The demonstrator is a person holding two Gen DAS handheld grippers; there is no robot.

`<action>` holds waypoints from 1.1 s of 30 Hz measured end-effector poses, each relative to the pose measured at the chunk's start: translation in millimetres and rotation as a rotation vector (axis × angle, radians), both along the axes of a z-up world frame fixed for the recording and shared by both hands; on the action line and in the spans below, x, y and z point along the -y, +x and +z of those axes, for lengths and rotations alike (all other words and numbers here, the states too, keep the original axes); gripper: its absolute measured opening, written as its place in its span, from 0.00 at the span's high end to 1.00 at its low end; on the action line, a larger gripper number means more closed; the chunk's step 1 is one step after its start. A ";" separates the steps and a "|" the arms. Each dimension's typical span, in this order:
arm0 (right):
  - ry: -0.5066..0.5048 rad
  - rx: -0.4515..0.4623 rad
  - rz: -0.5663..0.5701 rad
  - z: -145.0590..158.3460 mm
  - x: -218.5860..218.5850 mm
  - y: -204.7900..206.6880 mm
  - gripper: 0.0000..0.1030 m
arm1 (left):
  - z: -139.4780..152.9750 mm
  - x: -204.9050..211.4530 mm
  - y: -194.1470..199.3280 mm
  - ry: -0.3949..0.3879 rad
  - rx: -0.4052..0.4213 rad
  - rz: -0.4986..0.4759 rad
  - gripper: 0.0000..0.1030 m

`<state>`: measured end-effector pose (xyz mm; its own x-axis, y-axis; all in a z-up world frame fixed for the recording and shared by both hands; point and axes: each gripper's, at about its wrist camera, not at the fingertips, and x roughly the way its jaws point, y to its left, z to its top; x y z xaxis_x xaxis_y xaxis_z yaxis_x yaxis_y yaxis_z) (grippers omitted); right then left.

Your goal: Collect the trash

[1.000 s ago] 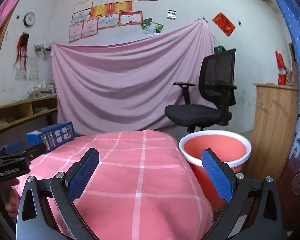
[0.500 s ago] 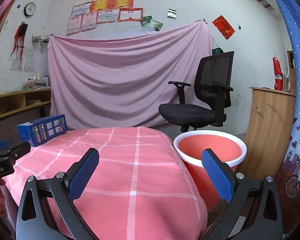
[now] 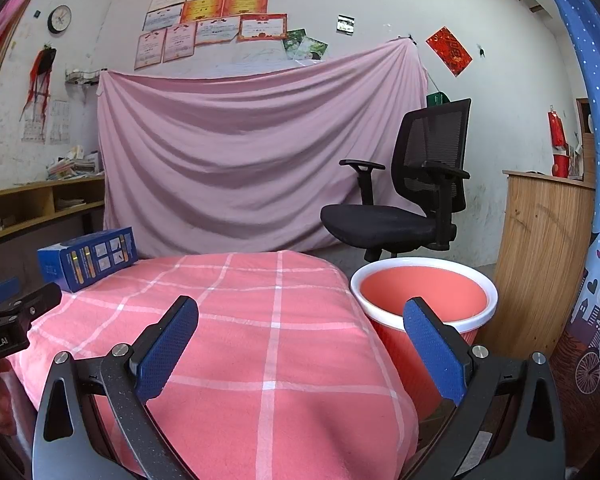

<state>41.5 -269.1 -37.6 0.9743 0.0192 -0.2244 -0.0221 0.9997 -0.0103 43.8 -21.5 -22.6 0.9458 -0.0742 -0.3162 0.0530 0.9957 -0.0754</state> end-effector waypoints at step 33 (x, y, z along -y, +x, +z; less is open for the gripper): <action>0.004 -0.005 0.002 -1.2 1.9 0.7 0.00 | -1.5 1.3 -1.5 0.002 0.001 0.002 0.01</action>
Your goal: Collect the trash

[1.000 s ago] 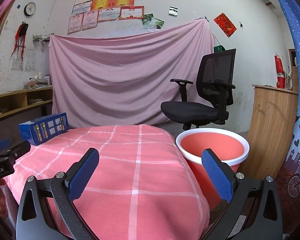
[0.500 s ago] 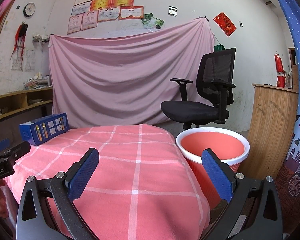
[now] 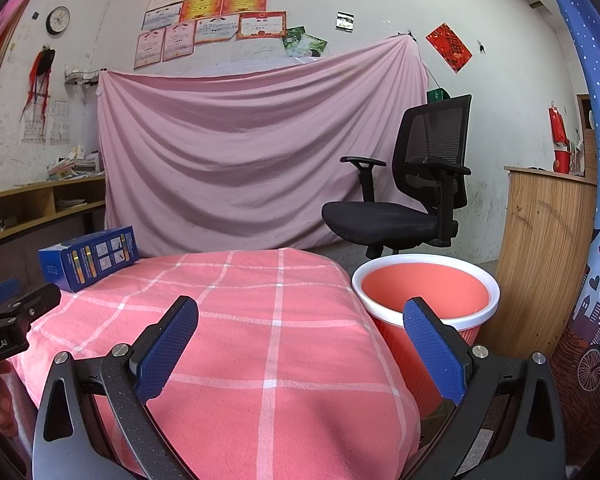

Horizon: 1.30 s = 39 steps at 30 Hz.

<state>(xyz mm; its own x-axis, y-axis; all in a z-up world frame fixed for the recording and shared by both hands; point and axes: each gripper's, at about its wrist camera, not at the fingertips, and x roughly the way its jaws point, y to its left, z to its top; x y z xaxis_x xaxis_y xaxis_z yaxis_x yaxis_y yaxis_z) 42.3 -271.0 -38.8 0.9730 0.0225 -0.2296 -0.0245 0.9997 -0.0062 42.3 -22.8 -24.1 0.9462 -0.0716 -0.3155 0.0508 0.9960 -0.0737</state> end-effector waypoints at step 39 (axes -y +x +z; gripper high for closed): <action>0.004 -0.003 0.000 0.7 -0.6 0.2 0.00 | 2.6 -3.6 0.9 0.010 0.003 -0.012 0.01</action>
